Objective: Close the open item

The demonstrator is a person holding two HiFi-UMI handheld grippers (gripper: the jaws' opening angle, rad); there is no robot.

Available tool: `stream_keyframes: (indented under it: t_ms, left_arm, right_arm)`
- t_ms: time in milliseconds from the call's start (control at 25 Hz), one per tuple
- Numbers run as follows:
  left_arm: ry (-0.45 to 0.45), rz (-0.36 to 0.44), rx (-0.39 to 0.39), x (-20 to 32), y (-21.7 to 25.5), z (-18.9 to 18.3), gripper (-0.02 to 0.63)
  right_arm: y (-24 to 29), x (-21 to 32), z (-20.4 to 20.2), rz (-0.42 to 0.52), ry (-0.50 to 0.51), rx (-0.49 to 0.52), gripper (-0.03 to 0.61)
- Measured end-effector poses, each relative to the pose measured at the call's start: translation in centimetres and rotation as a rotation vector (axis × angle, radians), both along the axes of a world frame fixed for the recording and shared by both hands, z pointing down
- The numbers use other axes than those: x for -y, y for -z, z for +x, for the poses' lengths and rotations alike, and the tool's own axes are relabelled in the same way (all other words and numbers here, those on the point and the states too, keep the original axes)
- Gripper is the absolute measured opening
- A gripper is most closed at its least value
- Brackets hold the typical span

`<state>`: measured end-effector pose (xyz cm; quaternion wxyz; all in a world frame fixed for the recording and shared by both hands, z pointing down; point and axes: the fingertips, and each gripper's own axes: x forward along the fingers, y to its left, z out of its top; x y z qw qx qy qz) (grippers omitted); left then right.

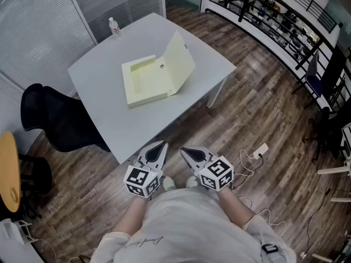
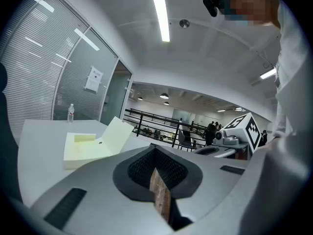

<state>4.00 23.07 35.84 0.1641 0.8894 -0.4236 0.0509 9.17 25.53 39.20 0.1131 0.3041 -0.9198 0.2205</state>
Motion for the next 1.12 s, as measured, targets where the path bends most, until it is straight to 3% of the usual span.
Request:
stream_keyframes:
  t_ms: [560,1120]
  left_arm:
    - [-0.007,0.005,-0.013,-0.2,0.1,-2.1,0.008]
    - [-0.076,0.02,-0.019,-0.2,-0.1,-5.4,0.008]
  right_arm:
    - [0.1,-0.2,-1.9,0.008,-0.022,-0.024,0.012]
    - [0.6,0.4,-5.3,0.062,-0.138,-0.083,0.012]
